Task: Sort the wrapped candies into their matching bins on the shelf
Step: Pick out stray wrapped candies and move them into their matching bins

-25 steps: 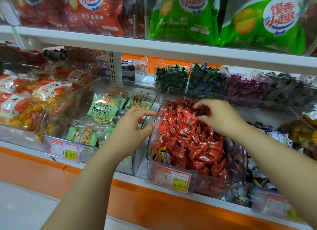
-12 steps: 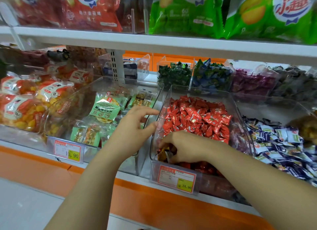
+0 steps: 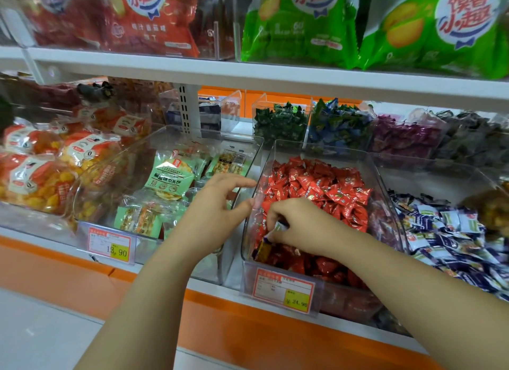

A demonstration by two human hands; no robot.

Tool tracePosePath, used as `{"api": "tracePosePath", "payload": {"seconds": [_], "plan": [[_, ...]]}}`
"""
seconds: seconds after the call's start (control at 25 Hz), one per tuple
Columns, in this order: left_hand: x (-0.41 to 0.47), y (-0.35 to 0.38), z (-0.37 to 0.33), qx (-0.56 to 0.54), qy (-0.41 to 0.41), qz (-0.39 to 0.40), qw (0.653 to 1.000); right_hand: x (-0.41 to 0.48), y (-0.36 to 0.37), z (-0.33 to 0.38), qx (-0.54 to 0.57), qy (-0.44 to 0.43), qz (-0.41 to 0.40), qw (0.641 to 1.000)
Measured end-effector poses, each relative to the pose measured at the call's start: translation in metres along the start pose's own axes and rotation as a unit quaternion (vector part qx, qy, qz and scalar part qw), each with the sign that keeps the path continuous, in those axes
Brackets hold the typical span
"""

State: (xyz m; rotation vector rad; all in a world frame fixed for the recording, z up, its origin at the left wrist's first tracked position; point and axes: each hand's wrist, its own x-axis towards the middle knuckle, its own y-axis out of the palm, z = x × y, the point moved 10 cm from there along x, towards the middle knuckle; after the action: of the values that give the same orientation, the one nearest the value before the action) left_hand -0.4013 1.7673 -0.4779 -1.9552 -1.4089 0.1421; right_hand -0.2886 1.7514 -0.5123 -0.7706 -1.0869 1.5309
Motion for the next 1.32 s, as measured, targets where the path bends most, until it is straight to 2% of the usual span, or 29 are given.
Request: {"api": "tracePosePath", "payload": {"seconds": [0.28,0.52,0.64,0.72,0.84,0.92,1.08,1.32], "plan": [[0.004,0.011,-0.042,0.070,0.043,-0.021,0.996,-0.067,-0.086,-0.006,0.058,0.030,-0.190,0.980],[0.001,0.056,-0.109,0.050,0.099,0.000,0.994,-0.183,-0.146,-0.073,0.051,0.134,-0.358,0.923],[0.002,0.090,-0.125,0.053,0.105,0.044,0.992,-0.233,-0.162,-0.116,0.012,0.198,-0.398,0.896],[0.004,0.113,-0.128,0.059,0.102,0.077,0.990,-0.255,-0.167,-0.141,0.019,0.230,-0.398,0.888],[0.006,0.137,-0.129,0.073,0.090,0.119,0.986,-0.262,-0.161,-0.159,0.004,0.274,-0.330,0.904],[0.005,0.140,-0.130,0.080,0.092,0.123,0.985,-0.256,-0.158,-0.155,-0.011,0.267,-0.308,0.913],[0.004,0.112,-0.126,0.071,0.091,0.085,0.990,-0.227,-0.147,-0.129,0.015,0.230,-0.282,0.931],[-0.003,0.040,-0.084,0.072,0.056,-0.008,0.996,-0.149,-0.103,-0.050,0.077,0.108,-0.207,0.969]]}}
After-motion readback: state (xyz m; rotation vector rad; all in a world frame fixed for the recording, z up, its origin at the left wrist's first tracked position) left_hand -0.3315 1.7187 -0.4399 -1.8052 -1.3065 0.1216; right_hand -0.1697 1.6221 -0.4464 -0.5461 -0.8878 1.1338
